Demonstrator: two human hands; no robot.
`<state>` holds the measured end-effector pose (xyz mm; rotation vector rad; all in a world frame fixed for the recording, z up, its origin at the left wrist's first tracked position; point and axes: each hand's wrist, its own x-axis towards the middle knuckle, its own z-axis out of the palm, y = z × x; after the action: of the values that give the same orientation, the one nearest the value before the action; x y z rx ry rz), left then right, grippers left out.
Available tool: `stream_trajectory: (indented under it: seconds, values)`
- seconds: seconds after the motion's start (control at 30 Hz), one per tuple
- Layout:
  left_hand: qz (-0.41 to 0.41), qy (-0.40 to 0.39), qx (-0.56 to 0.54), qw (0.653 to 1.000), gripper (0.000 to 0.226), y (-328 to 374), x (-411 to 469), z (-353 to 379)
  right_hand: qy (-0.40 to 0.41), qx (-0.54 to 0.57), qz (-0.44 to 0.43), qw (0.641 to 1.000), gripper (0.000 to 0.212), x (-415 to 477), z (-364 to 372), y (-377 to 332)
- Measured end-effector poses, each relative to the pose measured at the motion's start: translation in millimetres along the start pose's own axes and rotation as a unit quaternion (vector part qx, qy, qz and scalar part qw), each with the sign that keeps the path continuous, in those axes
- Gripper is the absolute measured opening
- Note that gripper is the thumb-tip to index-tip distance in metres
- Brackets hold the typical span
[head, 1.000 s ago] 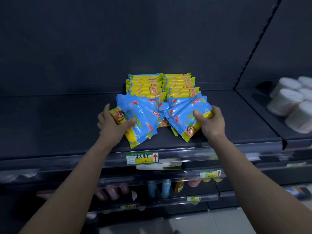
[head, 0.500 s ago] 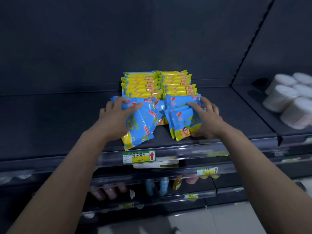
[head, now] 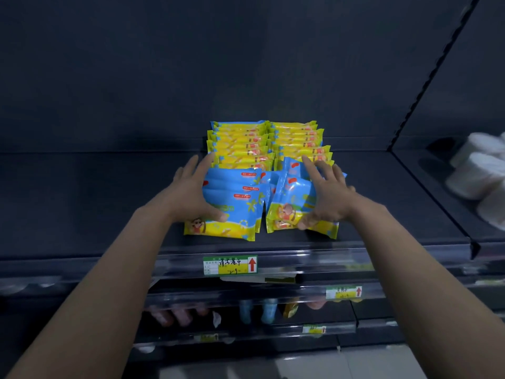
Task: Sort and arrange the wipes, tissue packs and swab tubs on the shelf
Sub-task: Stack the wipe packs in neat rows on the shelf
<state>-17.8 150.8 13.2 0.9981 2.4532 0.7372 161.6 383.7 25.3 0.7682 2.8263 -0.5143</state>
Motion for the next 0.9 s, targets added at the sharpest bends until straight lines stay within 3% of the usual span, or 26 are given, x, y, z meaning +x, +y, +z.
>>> stream_trajectory:
  seconds: [0.13,0.27,0.57,0.67,0.8,0.9]
  values:
    - [-0.008,-0.036,0.0,0.999,0.125,8,8,0,0.0,-0.063,-0.008,0.998,0.145,7,-9,-7]
    - [0.023,0.002,0.022,1.0,0.104,21,8,5,0.049,-0.154,-0.025,0.987,0.131,10,-12,-13]
    - [0.031,0.011,0.03,0.999,0.098,28,2,8,0.027,-0.191,-0.048,0.98,0.115,12,-18,-20]
    - [0.057,0.049,0.027,0.997,0.092,27,-3,9,0.014,-0.183,-0.035,0.982,0.112,11,-23,-23]
    - [0.072,0.089,0.041,0.993,0.087,28,-5,12,0.037,-0.162,-0.031,0.986,0.09,10,-25,-26]
    - [0.057,0.062,0.056,0.995,0.092,29,-5,12,0.04,-0.143,-0.039,0.988,0.078,7,-23,-26]
